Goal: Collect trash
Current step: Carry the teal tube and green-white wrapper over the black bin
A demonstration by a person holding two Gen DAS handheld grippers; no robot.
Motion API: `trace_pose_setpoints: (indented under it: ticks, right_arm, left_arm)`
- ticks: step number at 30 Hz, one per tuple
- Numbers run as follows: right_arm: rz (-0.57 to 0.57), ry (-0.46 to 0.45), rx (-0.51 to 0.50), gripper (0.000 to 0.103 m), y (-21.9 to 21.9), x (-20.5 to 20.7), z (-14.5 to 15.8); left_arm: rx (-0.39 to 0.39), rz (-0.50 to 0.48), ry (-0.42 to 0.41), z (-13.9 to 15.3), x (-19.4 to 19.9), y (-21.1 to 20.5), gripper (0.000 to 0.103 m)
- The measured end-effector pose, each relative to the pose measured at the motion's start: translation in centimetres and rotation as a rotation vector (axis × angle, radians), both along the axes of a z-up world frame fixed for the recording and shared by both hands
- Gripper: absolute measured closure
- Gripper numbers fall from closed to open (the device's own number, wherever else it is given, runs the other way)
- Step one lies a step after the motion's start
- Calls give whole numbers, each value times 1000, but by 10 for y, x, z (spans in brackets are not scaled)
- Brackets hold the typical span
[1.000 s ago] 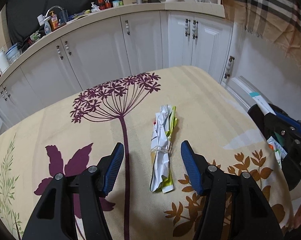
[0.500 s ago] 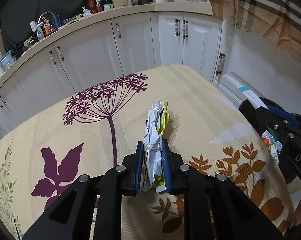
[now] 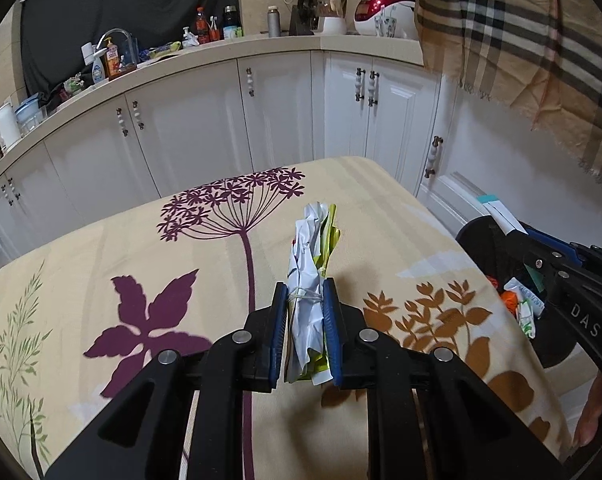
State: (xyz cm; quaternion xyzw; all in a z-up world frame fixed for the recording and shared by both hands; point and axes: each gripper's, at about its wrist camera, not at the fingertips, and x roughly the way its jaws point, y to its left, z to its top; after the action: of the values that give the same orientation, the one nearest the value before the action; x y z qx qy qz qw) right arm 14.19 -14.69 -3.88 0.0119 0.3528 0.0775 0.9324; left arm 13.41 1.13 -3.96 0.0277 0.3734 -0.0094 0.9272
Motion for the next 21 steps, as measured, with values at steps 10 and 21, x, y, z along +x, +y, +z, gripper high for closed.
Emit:
trace_pose_setpoints:
  ticks: [10, 21]
  right_arm:
    - [-19, -29, 2, 87, -10, -37, 14]
    - [-66, -83, -12, 87, -29, -78, 27]
  left_arm:
    - [-14, 16, -51, 17, -33, 2, 84]
    - [-40, 36, -111, 32, -65, 0, 84]
